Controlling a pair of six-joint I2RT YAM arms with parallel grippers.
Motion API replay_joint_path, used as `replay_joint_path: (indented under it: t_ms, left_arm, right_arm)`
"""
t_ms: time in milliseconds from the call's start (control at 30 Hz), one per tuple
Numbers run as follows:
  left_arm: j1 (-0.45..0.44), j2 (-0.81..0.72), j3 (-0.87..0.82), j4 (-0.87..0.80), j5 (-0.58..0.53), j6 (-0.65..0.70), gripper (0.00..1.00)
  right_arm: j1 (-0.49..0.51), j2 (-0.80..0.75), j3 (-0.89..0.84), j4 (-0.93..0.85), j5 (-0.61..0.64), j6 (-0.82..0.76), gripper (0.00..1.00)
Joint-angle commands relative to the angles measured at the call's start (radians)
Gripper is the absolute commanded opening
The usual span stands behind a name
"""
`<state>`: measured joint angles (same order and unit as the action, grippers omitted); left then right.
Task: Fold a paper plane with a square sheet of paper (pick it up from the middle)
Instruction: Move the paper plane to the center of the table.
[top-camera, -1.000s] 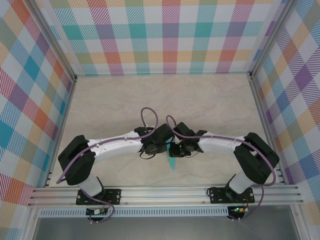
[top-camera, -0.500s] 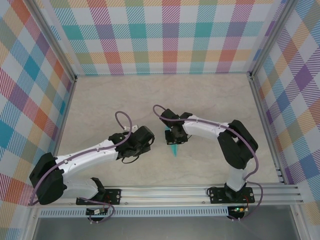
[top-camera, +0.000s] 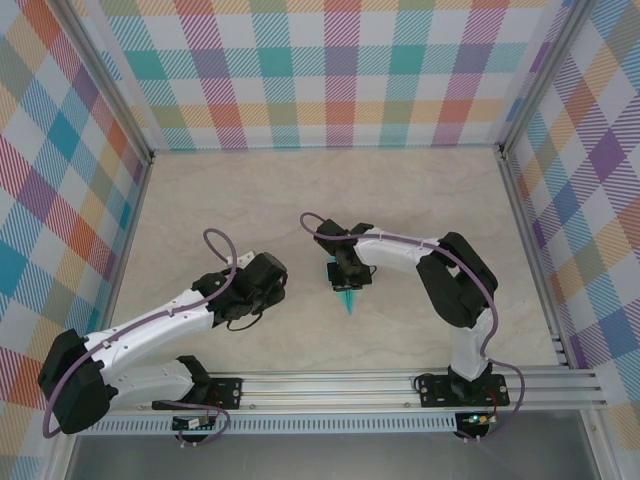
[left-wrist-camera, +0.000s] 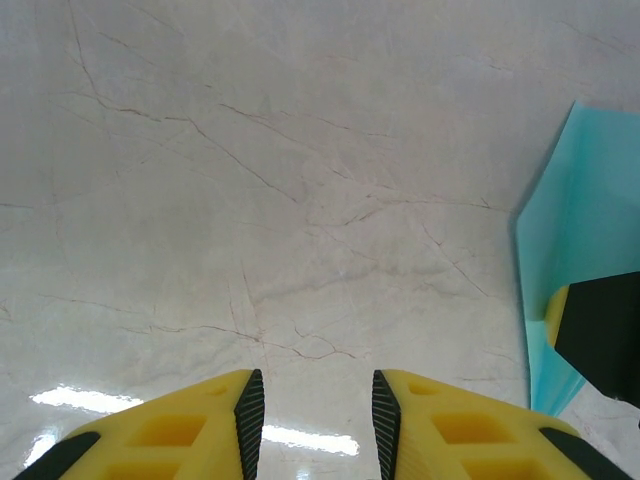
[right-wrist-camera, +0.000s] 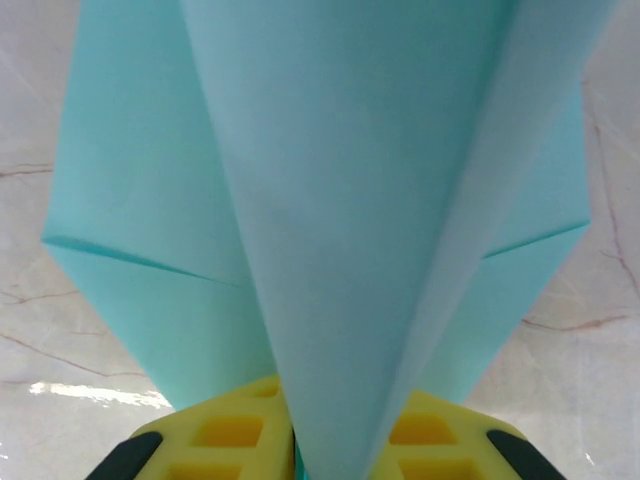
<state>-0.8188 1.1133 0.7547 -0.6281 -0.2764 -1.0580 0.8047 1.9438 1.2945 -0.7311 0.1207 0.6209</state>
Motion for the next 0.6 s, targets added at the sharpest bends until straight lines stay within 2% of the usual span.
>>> replay_joint_path:
  t_ms: [0,233,567]
  left_arm:
    - [0.017,0.004,-0.016,0.001,0.020,0.010,0.36]
    - [0.023,0.013,-0.040,0.032,0.046,0.008,0.36]
    - [0.063,0.009,-0.022,-0.004,0.030,0.036,0.35]
  right_arm:
    - [-0.004,0.049,-0.006,-0.010,-0.006,0.029,0.20]
    - [-0.004,0.108,0.000,-0.039,-0.001,0.060,0.24]
    - [-0.006,0.085,0.114,-0.104,0.090,0.097,0.21]
